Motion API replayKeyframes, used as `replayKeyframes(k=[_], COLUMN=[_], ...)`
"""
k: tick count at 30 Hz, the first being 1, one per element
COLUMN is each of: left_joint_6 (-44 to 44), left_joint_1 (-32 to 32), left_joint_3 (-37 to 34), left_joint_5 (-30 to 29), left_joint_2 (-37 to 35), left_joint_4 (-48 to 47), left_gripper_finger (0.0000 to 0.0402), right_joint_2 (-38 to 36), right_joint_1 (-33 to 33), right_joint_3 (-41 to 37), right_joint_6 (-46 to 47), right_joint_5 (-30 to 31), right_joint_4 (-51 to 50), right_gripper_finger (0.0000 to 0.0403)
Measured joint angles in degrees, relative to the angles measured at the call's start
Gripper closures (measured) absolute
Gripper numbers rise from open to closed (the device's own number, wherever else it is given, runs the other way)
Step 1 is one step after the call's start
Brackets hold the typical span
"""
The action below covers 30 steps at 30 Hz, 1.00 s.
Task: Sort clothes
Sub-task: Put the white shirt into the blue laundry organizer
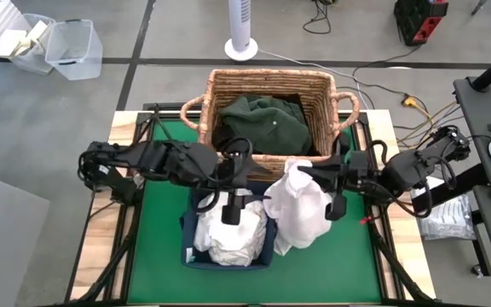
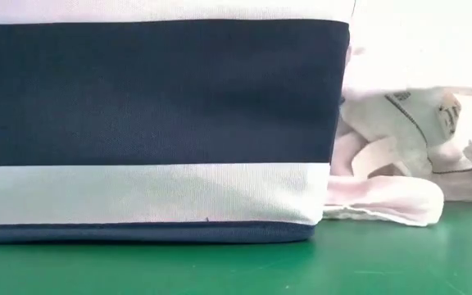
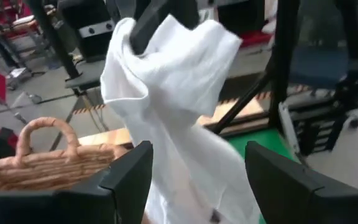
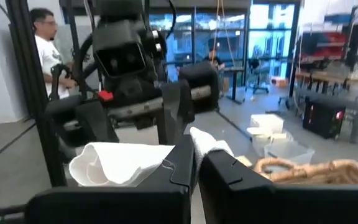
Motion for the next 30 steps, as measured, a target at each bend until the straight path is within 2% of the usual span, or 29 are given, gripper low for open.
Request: replayKeyframes(k=[10,16,21,23,27,30], left_joint_6=[-2.71,-4.27,-6.57,-6.14,-5.43,-5.21], left_joint_1=[2.53,3.38,3.51,3.75,4.25,4.45], left_joint_3=[-0.31,-0.29,-0.29,-0.29,-0.29,-0.29], left_joint_5=[2.49,-3.51,-12.82,-11.57,-3.57,-1.63], left_joint_2=[6.0,9.39,10.64,11.03,11.87,12.38], left_joint_4=[6.48,10.92,12.55,14.16,18.57,19.76], left_gripper_finger=[0.0156,0.0156,0.0156,0.0156,0.0157,0.0167], right_joint_2=[0.01,0.33,0.54,0.54,0.54,0.54], right_joint_1=[-0.43,-0.41,-0.41,-0.41,-0.41,-0.4], right_joint_3=[-0.02,0.69,0.94,0.94,0.94,0.94], right_joint_6=[-6.69,-7.58,-8.14,-8.21,-8.79,-9.13], right_joint_5=[0.17,-0.03,-0.03,-0.03,-0.21,-0.23], right_joint_4=[6.81,6.97,7.44,7.61,8.07,8.26], right_gripper_finger=[0.0394,0.0394,0.0394,0.0394,0.0394,0.0394])
